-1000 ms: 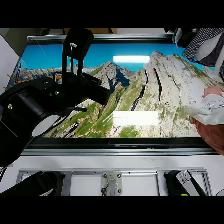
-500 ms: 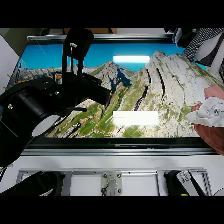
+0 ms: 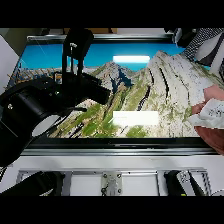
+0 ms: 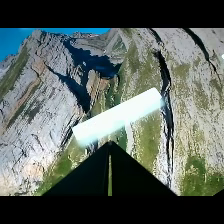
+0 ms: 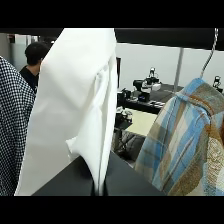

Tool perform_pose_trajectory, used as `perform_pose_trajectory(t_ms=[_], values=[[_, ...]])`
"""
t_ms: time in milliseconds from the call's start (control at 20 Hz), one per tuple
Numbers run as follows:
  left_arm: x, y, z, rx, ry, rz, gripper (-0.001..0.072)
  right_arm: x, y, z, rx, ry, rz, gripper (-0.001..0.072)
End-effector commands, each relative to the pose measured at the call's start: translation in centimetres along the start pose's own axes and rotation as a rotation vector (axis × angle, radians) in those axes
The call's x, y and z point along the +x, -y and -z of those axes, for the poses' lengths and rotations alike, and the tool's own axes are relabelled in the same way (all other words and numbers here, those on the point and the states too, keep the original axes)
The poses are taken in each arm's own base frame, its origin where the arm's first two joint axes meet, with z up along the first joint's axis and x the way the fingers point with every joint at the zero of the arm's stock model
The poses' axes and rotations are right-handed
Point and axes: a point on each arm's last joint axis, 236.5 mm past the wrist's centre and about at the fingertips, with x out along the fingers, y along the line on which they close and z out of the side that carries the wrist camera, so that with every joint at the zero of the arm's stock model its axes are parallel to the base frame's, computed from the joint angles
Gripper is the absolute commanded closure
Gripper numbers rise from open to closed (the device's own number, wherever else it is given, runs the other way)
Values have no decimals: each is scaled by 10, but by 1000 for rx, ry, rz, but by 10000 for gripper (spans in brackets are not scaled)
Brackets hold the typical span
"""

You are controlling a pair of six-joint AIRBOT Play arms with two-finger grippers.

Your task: Fold the clothes and pants, and hang the long-sleeved shirts on hangers.

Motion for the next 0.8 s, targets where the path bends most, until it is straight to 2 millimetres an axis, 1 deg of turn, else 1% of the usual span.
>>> perform_pose_trajectory(t_ms=[0, 150, 350, 600, 750], values=[[0, 0, 0, -1, 1, 0, 692, -13, -2, -4, 1, -11, -4, 704], [0, 0, 0, -1, 1, 0, 692, -20, -2, -7, 0, -8, -5, 705], [0, 0, 0, -1, 1, 0, 692, -19, -2, -7, -3, -10, -3, 704], [0, 0, 0, -1, 0, 0, 692, -8, 3, 4, -20, -35, 12, 704], [0, 0, 0, -1, 0, 0, 692, 4, 9, 17, -23, -64, 28, 704]])
